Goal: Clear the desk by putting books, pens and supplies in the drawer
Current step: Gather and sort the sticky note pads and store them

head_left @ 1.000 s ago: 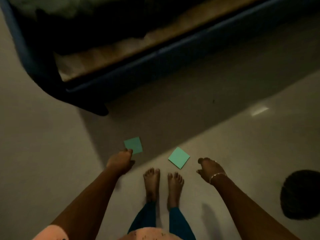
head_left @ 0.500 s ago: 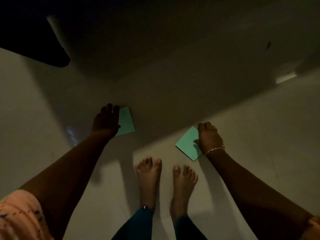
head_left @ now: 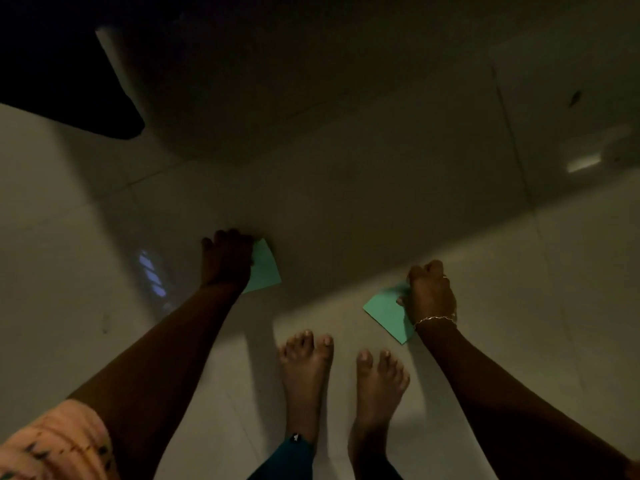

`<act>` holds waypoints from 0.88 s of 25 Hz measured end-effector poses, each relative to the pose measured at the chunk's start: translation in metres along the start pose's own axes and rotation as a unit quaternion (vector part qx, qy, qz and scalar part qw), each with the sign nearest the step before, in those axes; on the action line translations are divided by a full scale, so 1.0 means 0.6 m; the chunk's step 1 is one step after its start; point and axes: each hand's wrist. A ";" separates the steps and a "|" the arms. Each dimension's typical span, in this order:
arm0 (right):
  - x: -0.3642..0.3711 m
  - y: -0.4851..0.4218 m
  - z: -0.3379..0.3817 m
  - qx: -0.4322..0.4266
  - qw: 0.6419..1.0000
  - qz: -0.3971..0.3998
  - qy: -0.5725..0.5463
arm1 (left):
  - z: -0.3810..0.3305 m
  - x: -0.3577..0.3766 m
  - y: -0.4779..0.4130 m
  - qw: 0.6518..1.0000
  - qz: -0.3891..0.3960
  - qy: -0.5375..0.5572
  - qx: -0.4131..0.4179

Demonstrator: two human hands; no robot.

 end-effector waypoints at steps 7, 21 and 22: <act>-0.098 0.122 0.003 -0.083 0.994 -0.064 0.008 | 0.014 -0.065 0.166 0.981 -0.032 0.193 0.001; -0.647 0.602 0.110 -0.280 0.886 -0.369 -0.018 | 0.133 -0.518 0.696 0.897 -0.198 0.382 -0.097; -0.683 0.626 0.117 -0.286 0.876 -0.387 -0.020 | 0.143 -0.545 0.723 0.879 -0.229 0.404 -0.110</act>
Point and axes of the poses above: each hand's wrist, its own y-axis away from the middle knuckle, its own x-axis out of the palm, z = x × y, and after that the axes turned 5 degrees about x, right-handed
